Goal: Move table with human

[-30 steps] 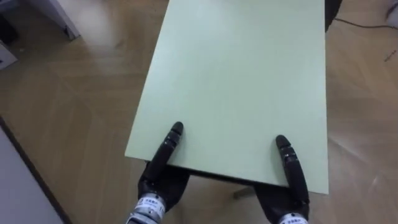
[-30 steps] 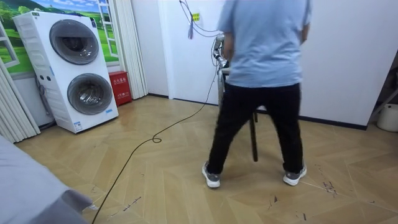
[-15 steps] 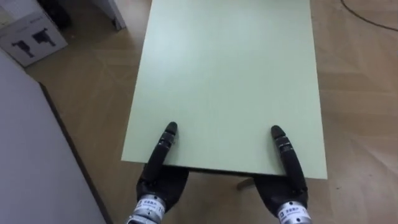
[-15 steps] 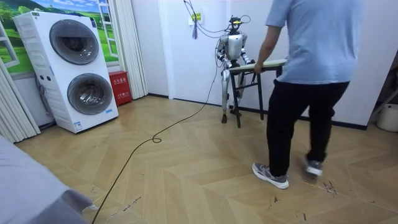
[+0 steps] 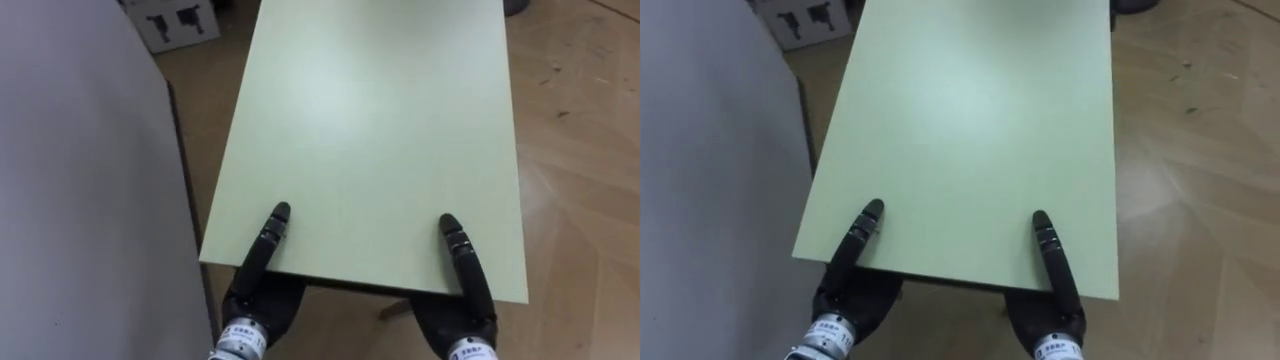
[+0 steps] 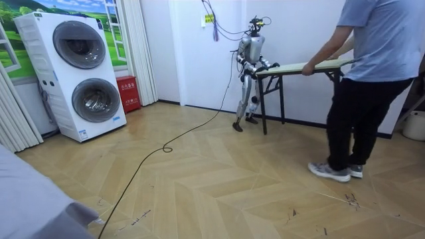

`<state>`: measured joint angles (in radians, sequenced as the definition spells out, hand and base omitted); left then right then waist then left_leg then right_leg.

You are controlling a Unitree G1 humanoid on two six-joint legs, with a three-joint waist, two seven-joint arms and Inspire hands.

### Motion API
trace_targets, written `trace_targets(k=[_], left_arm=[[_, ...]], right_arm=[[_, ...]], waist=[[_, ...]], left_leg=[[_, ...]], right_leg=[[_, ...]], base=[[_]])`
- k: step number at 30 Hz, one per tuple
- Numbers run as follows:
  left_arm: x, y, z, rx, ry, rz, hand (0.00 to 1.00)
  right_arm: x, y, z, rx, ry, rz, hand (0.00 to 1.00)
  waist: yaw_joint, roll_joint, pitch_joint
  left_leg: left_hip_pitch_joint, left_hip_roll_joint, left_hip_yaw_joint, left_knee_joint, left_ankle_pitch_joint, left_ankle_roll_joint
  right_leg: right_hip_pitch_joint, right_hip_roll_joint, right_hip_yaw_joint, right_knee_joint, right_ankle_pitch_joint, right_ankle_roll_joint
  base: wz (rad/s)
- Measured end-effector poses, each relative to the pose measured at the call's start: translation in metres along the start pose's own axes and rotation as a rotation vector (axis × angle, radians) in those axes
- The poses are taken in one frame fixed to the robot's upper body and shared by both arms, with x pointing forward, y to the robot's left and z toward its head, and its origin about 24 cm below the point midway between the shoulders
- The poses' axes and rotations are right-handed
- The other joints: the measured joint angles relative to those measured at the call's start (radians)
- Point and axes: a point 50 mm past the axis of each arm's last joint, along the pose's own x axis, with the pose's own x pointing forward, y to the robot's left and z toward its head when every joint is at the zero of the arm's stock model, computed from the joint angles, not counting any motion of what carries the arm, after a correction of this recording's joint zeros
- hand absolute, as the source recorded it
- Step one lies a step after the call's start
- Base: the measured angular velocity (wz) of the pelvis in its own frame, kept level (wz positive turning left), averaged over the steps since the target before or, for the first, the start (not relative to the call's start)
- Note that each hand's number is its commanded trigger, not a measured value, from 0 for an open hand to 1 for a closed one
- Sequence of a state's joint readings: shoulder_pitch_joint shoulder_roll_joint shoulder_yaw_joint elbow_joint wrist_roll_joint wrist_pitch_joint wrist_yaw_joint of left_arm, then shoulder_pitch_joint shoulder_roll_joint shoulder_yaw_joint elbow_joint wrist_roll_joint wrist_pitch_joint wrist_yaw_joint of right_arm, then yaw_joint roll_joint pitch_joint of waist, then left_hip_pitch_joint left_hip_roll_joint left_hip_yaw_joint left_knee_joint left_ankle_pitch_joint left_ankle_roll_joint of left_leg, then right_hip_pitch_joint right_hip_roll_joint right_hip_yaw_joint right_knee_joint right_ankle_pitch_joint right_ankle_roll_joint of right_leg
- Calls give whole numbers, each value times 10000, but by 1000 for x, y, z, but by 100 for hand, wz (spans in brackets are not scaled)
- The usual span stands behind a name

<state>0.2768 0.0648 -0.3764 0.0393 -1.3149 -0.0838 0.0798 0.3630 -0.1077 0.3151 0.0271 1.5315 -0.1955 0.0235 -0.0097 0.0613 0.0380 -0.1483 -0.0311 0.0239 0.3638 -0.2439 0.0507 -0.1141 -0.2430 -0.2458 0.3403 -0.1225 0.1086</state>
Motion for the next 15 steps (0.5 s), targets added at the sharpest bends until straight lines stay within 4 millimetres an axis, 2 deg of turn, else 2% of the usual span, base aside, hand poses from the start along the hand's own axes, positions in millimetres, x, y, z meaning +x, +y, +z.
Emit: trace_targets(k=[4,7,10,12,13,14,15], left_arm=[[0,1,2,47,-3,59,100],[-1,1,1,36,18,123,100],[-3,4,0,-5,45,296,100],[-3,5,0,-95,59,383,100],[-3,6,-1,-126,97,465,100],[-4,7,-1,-113,118,563,100],[-4,7,-1,-99,115,583,100]], right_arm=[[0,-1,-1,41,38,-55,100],[0,-2,-1,46,38,-90,100],[0,-4,-1,25,139,-221,100],[0,-5,-1,-25,228,-311,100],[1,-5,0,-49,269,-406,100],[1,-6,-1,-30,299,-500,100],[1,-7,-1,-16,326,-521,100]], waist=[[437,-107,-5],[463,-150,-4],[442,-235,0],[460,-254,0],[448,-251,0],[405,-247,4],[401,-257,6]], left_leg=[[-63,107,-93,-95,73,-120],[-149,170,-171,-112,121,-192],[-165,191,-385,-94,149,-234],[-192,195,-572,-59,160,-252],[-172,223,-591,-35,163,-251],[-155,253,-839,-1,164,-252],[-175,286,-1061,34,170,-261]], right_leg=[[316,223,7,-558,-1,3],[551,341,-10,-777,-2,2],[770,406,-13,-767,-84,-117],[876,443,-82,-709,-88,-121],[867,442,-184,-385,-127,-180],[674,464,-223,161,-267,-341],[564,609,9,231,-566,-459]], base=[[24],[42],[49],[50],[63],[65],[61]])
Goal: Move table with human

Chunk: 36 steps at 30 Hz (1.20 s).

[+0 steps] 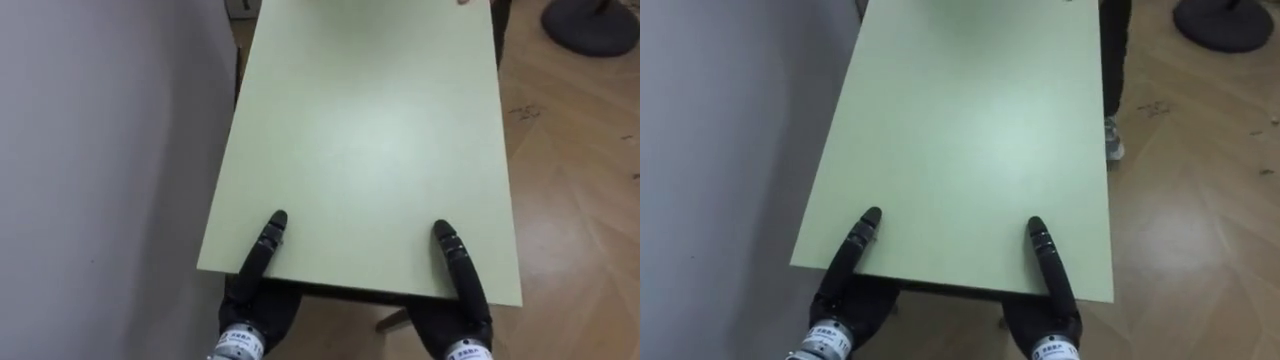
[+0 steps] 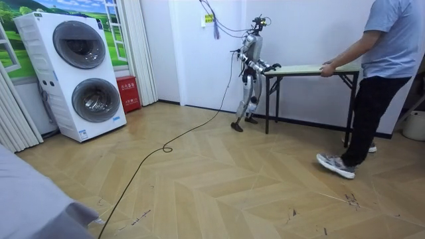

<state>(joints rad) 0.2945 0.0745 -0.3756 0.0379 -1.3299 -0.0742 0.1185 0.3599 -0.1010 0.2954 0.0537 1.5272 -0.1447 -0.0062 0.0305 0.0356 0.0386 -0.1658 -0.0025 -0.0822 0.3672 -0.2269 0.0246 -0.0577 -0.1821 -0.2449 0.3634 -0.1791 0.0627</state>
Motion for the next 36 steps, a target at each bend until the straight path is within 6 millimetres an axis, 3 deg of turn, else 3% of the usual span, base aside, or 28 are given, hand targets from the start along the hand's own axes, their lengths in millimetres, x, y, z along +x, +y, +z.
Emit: trace_targets(k=[1,2,3,5,7,11,13,14,16,17,18,19,25,35,36], left_arm=[[0,0,1,-1,-23,-1,100],[0,1,0,-98,-9,30,100],[0,1,-2,-171,26,45,100],[1,-1,-1,-256,-28,0,100],[1,-1,-1,-255,-44,20,100],[2,2,-2,-304,-6,202,100],[2,4,-4,-349,41,305,100],[3,6,-6,-408,91,410,100],[3,6,-5,-369,23,392,100],[5,4,-4,-380,-47,325,100],[6,4,-5,-405,-19,336,100],[6,4,-6,-410,40,408,100],[6,4,-6,-308,54,415,100],[7,12,-6,-147,228,765,100],[7,13,-6,-146,257,785,96]], right_arm=[[1,1,-2,8,59,41,100],[2,3,0,-170,29,105,100],[2,3,3,-299,-8,122,100],[5,7,3,-260,93,173,100],[5,7,4,-352,77,166,100],[5,6,3,-366,88,-105,100],[4,4,3,-404,78,-229,100],[4,3,4,-468,80,-345,100],[6,6,3,-522,115,-324,100],[6,10,4,-535,75,-291,100],[5,10,4,-578,40,-329,100],[5,9,5,-594,21,-436,100],[5,9,4,-519,50,-500,100],[4,4,0,-544,115,-841,100],[4,4,0,-557,128,-868,100]], waist=[[7,-67,-14],[-59,-46,-7],[-138,32,-24],[-194,39,-30],[-181,32,-29],[-262,23,-23],[-285,11,-15],[-305,43,-12],[-292,17,-17],[-406,-33,-8],[-577,13,2],[-783,66,-29],[-592,59,-30],[-494,93,-29],[-490,98,-29]], left_leg=[[-132,50,-195,79,9,-21],[-213,-58,-246,135,-2,-53],[-210,-106,-116,93,15,-86],[-317,236,1449,-42,53,-74],[-332,401,2116,-40,58,-65],[-155,370,2524,-90,57,30],[109,256,2389,-269,109,128],[265,194,2094,-284,72,216],[212,60,1514,-248,57,225],[149,-105,1438,-251,51,216],[164,-166,1395,-254,32,219],[254,-137,1569,-359,33,220],[471,-36,1782,-663,9,181],[1032,-41,2346,-995,9,189],[1058,-36,2378,-995,9,189]], right_leg=[[-268,559,585,-514,-281,-278],[-557,921,790,-849,-154,-221],[-554,874,705,-746,-69,-145],[-479,889,350,-683,-79,-131],[-477,896,281,-646,-78,-132],[-613,666,85,205,-100,-99],[-951,397,243,1193,-185,29],[-1369,353,566,1785,-393,50],[-1756,635,1051,776,-557,-144],[-1889,687,1056,90,100,-210],[-1870,616,959,193,296,-379],[-1708,625,818,171,297,-355],[-1472,830,897,-166,341,-377],[-1124,811,1080,-237,373,-350],[-1087,810,1077,-248,373,-350]], base=[[57],[59],[46],[37],[20],[18],[4],[-8],[-2],[38],[71],[42],[1],[-4],[0]])
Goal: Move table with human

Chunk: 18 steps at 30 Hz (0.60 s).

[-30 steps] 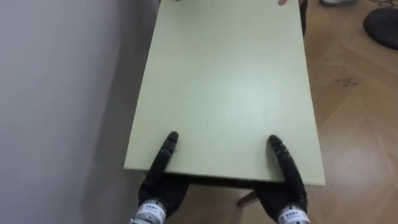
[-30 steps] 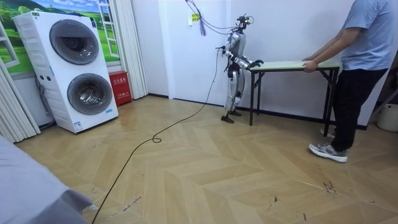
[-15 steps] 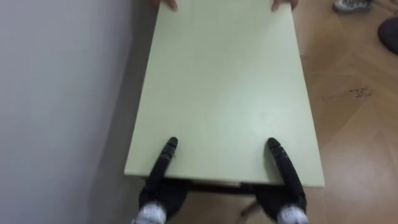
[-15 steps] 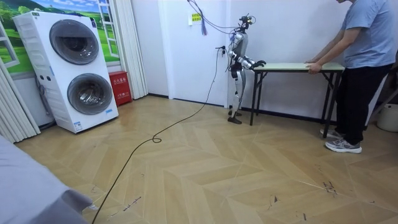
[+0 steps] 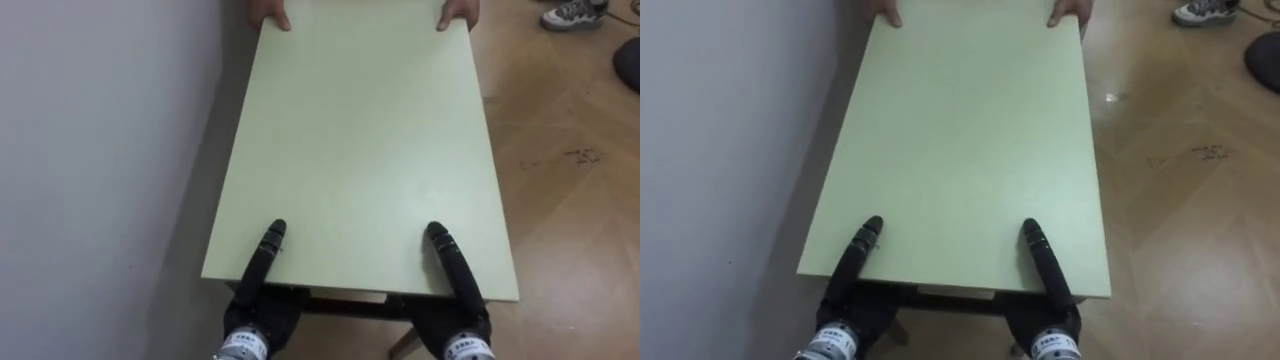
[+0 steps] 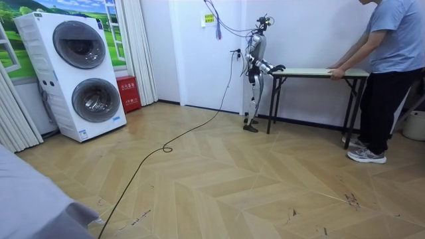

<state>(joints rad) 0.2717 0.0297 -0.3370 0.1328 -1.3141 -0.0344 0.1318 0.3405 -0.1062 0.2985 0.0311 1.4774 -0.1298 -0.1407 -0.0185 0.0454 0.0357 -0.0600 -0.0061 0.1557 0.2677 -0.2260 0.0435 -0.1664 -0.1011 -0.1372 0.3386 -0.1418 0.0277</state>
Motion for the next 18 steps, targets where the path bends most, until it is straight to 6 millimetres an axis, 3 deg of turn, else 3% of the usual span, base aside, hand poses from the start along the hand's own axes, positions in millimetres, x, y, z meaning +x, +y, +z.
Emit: trace_targets(k=[1,3,4,5,6,7,8,12,14,18], left_arm=[[0,2,-1,3,84,36,75],[0,3,-1,3,142,57,60],[0,4,1,-20,120,63,41],[0,4,1,-29,155,71,1],[0,4,1,-28,173,72,0],[0,5,1,272,206,65,0],[0,6,1,1016,320,-69,0],[-3,11,5,3163,644,-527,0],[-4,18,6,3875,843,-416,0],[-4,20,9,4230,868,-419,0]], right_arm=[[0,-1,-1,-20,21,-61,100],[0,-2,-1,-49,28,-85,100],[0,-1,-2,-89,23,-73,100],[0,-1,-2,-147,14,-74,92],[0,-1,-2,-175,3,-72,56],[0,-1,-1,-203,-14,-78,5],[0,-1,0,-226,-52,-78,0],[0,-2,0,-308,86,-54,0],[0,-7,2,-548,214,262,0],[-1,-7,2,-640,384,888,0]], waist=[[-9,14,-21],[7,19,-63],[28,26,-66],[37,47,-79],[52,54,-84],[87,60,-99],[101,83,-124],[254,231,-228],[276,424,-312],[199,457,-315]], left_leg=[[37,10,57,-1,0,0],[27,18,91,-9,0,0],[22,24,98,-8,0,0],[8,32,98,-12,-1,0],[8,36,99,-22,-1,0],[26,59,105,-71,0,0],[28,84,125,-118,0,0],[101,99,290,-125,0,0],[226,92,349,-223,0,1],[369,111,385,-347,0,6]], right_leg=[[71,0,-10,-32,0,0],[117,1,-31,-122,0,0],[118,1,-37,-130,1,1],[119,0,-44,-130,1,2],[119,1,-46,-130,1,2],[110,4,-46,-129,1,2],[92,8,-55,-131,1,2],[127,4,-32,-151,1,3],[210,-8,-31,-148,-9,19],[295,16,-36,-133,-56,93]], base=[[10],[8],[0],[4],[3],[0],[0],[-8],[-12],[-3]])
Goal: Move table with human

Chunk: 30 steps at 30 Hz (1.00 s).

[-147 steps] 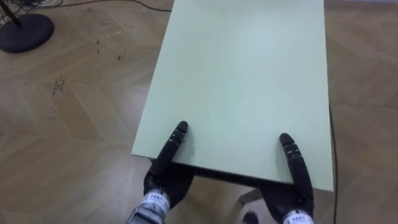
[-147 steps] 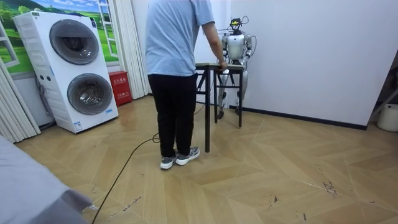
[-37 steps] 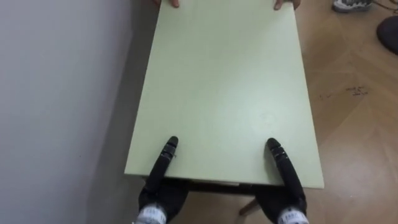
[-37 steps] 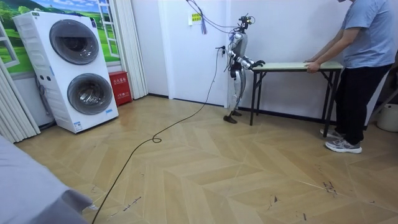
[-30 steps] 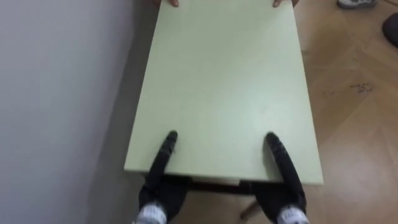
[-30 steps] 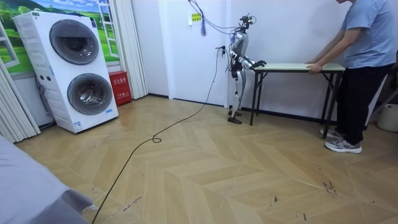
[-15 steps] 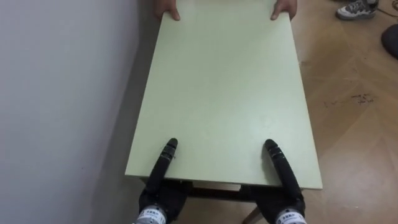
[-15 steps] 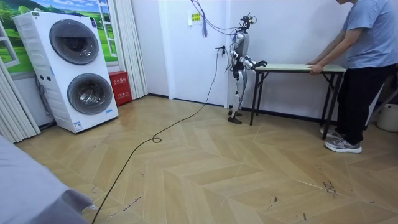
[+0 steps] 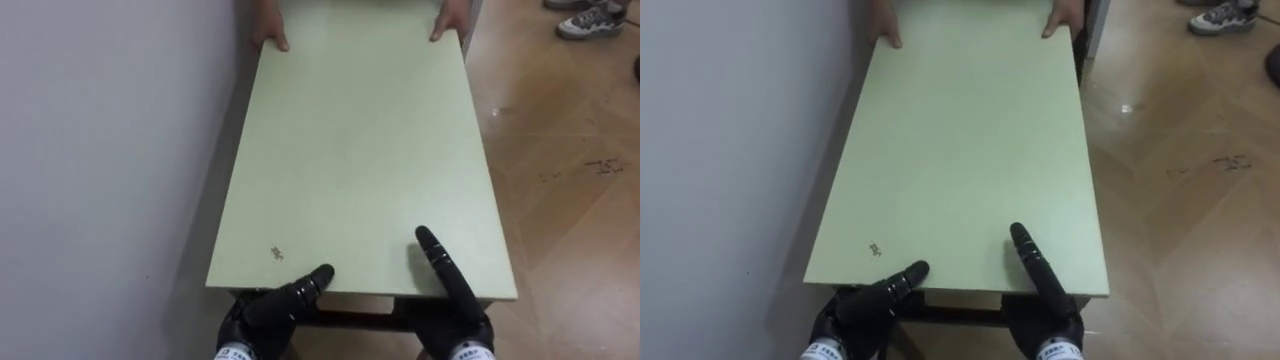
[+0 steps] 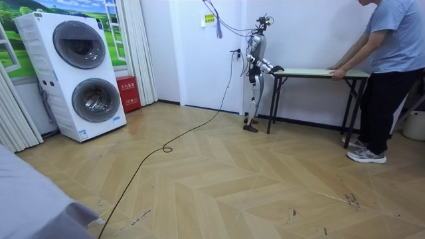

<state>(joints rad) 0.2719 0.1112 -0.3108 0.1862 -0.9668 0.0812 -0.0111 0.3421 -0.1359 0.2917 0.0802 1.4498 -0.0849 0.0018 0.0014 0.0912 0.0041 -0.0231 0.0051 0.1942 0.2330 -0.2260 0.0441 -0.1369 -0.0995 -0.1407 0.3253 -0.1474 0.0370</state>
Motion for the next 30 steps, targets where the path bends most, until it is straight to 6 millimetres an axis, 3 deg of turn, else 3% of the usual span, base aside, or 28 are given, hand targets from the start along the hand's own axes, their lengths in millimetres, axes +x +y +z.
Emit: trace_targets(k=[2,5,11,16,25,30], left_arm=[[0,-1,-1,-32,20,-42,0],[1,-2,-1,21,3,-142,0],[0,-2,3,618,-126,-436,0],[0,-2,4,671,-109,-731,0],[-1,0,4,1079,-52,-721,0],[-2,2,6,1806,-10,-847,0]], right_arm=[[0,0,-1,236,103,219,0],[1,-2,-2,221,190,392,0],[0,-3,-3,199,233,641,0],[-1,-6,-4,193,350,938,0],[0,-11,-7,-115,707,1259,0],[-1,-13,-9,-1286,1098,1374,0]], waist=[[-3,-18,16],[9,-181,125],[1,-314,189],[-48,-446,198],[-191,-495,195],[-198,-579,187]], left_leg=[[-1,25,-25,-25,-2,3],[-10,18,-27,73,-2,0],[-32,2,-30,69,1,2],[-15,16,-20,49,2,3],[2,38,-38,26,-6,-9],[-55,50,-33,49,-6,-10]], right_leg=[[14,21,-9,11,0,-1],[69,48,-21,-17,-8,-13],[65,58,-53,-138,12,-43],[62,62,-58,-195,20,-48],[153,86,-148,-217,19,-47],[147,122,-146,-316,21,-51]], base=[[0],[0],[0],[0],[1],[0]])
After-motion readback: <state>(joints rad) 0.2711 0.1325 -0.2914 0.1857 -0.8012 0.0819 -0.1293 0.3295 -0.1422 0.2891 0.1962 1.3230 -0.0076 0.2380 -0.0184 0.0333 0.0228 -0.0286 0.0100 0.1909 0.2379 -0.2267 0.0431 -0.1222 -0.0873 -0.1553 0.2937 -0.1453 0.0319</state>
